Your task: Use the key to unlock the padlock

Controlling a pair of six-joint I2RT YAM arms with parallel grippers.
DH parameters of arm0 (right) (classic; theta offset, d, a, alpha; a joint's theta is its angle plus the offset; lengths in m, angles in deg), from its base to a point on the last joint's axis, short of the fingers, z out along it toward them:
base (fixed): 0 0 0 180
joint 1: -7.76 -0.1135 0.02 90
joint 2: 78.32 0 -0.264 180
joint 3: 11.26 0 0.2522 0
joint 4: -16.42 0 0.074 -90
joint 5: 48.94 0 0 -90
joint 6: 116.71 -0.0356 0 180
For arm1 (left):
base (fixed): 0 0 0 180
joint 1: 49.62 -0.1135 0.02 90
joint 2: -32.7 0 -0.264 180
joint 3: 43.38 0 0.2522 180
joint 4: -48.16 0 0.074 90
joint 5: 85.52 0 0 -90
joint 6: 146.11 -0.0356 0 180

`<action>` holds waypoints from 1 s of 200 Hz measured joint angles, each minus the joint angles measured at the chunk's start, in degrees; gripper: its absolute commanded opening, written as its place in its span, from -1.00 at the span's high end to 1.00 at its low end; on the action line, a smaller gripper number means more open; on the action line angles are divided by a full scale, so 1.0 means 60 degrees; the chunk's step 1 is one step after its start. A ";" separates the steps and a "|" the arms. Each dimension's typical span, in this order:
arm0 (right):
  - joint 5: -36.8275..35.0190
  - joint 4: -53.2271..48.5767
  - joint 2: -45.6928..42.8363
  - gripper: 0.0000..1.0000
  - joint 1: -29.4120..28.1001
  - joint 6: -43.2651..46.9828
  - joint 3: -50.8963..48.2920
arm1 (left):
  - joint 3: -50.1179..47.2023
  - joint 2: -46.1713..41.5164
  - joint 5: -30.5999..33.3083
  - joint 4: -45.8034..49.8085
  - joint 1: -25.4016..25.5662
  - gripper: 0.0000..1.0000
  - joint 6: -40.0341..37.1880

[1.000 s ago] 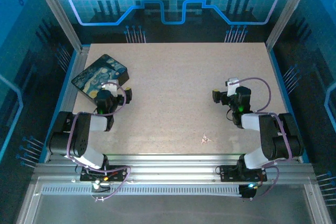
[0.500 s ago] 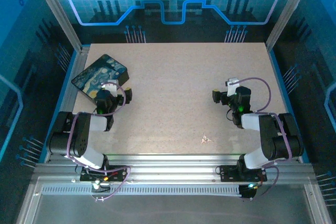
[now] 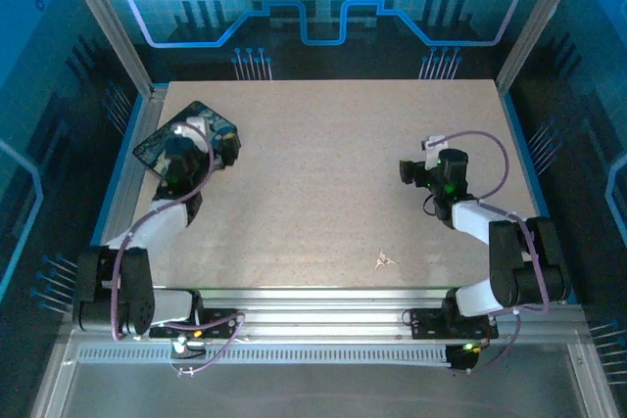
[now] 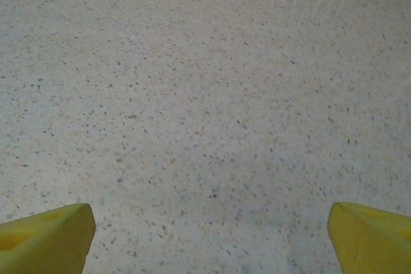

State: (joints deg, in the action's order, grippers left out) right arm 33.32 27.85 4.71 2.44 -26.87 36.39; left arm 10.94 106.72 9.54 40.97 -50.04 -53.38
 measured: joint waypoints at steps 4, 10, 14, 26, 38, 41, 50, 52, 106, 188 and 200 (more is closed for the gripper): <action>-0.0142 -0.0138 0.0000 -0.88 -0.0149 0.0044 0.0117 | 0.0222 -0.0007 0.0058 0.0219 0.0000 -0.91 0.0051; -0.0317 -0.0328 0.0000 -0.88 -0.0408 0.0124 0.0273 | 0.0725 0.0029 0.0204 0.0707 0.0000 -0.94 0.0076; -0.0408 -0.0441 -0.0004 -0.88 -0.0594 0.0149 0.0364 | 0.1064 0.0098 0.0291 0.1056 -0.0007 -0.95 0.0102; -0.0605 -0.0896 -0.0091 -0.88 -0.1162 0.0219 0.0597 | 0.2036 0.0430 0.0499 0.2058 -0.0066 -0.98 0.0182; -0.0820 -0.1432 -0.0339 -0.88 -0.1588 0.0255 0.0696 | 0.3071 0.1013 0.0652 0.3085 -0.0164 -0.98 0.0299; -0.0874 -0.1588 -0.0441 -0.88 -0.1687 0.0251 0.0714 | 0.3330 0.1220 0.0729 0.3348 -0.0211 -0.98 0.0317; -0.0994 -0.2087 -0.0765 -0.87 -0.1938 0.0204 0.0769 | 0.4007 0.1759 0.0871 0.4087 -0.0324 -0.97 0.0441; -0.0998 -0.2189 -0.0827 -0.87 -0.1974 0.0193 0.0776 | 0.4153 0.1894 0.0903 0.4240 -0.0353 -0.97 0.0488; -0.0812 -0.3901 -0.2936 -0.86 -0.2663 -0.0812 0.1078 | 0.5635 0.4510 0.1115 0.7104 -0.0732 -0.94 0.1075; -0.0863 -0.5482 -0.3187 -0.89 -0.3442 -0.2211 0.0954 | 0.6320 0.5198 0.0084 0.7872 -0.0076 -0.72 0.0809; -0.0831 -0.5592 -0.3289 -0.90 -0.3442 -0.2342 0.0922 | 0.6382 0.5271 -0.0007 0.7836 0.0244 -0.72 0.0601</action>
State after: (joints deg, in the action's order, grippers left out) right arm 28.33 -5.70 -15.03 -18.21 -40.93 41.92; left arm 49.23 138.35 9.50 87.98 -48.58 -49.78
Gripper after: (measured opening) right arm 0.944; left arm 0.860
